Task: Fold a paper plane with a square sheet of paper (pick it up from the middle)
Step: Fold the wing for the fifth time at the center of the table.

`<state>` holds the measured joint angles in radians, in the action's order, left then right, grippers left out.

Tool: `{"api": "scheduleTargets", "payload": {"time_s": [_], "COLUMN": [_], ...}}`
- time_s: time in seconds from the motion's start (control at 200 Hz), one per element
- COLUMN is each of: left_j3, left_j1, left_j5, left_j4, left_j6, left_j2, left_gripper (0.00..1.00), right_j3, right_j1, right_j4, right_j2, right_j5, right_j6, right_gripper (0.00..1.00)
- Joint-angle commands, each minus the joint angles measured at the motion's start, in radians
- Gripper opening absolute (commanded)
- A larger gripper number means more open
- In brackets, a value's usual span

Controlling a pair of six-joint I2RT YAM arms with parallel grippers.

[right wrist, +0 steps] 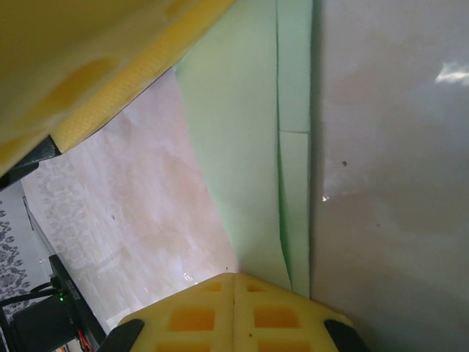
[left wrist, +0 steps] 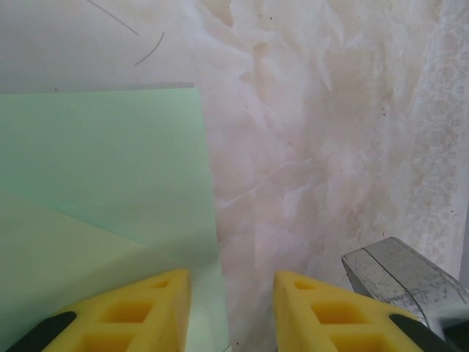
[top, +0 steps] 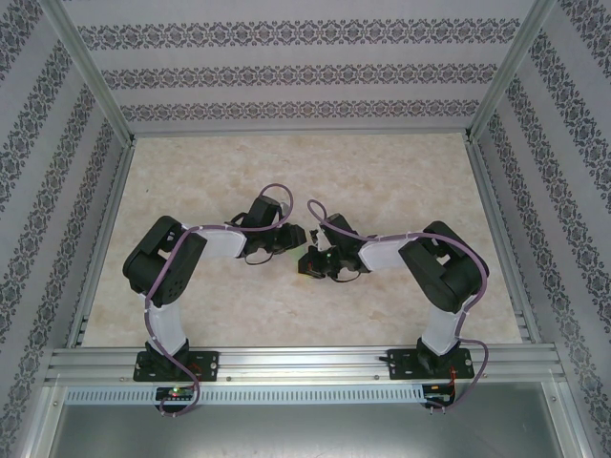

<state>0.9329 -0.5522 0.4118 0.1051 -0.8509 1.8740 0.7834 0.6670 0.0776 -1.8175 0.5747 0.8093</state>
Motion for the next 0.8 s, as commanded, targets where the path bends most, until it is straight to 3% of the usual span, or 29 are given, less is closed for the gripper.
{"api": "scheduleTargets", "payload": {"time_s": [0.0, 0.205, 0.794], "left_j3": [0.043, 0.111, 0.126], "left_j1": [0.007, 0.039, 0.17], "left_j5": [-0.055, -0.091, 0.028], "left_j4": [-0.107, -0.155, -0.037], "left_j6": [0.062, 0.124, 0.158], "left_j2": [0.026, 0.041, 0.025], "left_gripper": [0.37, 0.37, 0.42], "right_j3": [-0.062, -0.09, -0.083], "right_j1": [-0.002, -0.007, -0.028], "right_j4": [-0.099, -0.08, -0.101], "right_j2": [-0.034, -0.043, -0.034], "right_j5": [-0.046, -0.008, 0.007], "right_j6": [-0.035, -0.053, -0.065], "right_gripper": [0.0, 0.0, 0.0]}}
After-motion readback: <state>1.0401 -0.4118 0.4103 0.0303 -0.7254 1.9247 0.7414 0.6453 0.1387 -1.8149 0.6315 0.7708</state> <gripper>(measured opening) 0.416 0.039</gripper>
